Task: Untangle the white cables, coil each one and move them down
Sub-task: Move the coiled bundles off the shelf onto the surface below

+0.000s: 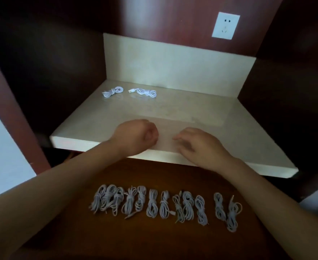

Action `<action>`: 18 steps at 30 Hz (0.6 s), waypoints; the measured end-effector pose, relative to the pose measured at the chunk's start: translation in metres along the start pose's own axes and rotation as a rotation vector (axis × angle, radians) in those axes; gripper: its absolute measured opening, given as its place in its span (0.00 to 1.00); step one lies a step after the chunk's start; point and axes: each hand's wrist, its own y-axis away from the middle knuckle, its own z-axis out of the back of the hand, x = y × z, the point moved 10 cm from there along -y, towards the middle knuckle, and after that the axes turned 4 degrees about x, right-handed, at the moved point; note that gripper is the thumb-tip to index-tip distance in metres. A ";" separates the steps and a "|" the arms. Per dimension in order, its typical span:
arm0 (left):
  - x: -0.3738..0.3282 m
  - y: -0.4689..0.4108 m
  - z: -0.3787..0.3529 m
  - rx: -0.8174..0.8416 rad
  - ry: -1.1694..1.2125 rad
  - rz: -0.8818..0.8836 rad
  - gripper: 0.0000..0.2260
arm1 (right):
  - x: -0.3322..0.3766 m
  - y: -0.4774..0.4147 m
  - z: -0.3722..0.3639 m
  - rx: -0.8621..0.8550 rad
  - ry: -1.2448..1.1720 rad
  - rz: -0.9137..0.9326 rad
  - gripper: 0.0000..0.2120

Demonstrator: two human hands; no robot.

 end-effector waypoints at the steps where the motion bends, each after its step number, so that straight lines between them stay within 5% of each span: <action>1: 0.012 -0.006 0.005 0.005 -0.037 0.020 0.07 | 0.003 -0.017 0.000 0.012 0.027 0.004 0.15; 18: 0.174 -0.113 0.054 -0.113 -0.241 0.356 0.24 | -0.038 -0.241 -0.008 0.017 0.098 -0.021 0.23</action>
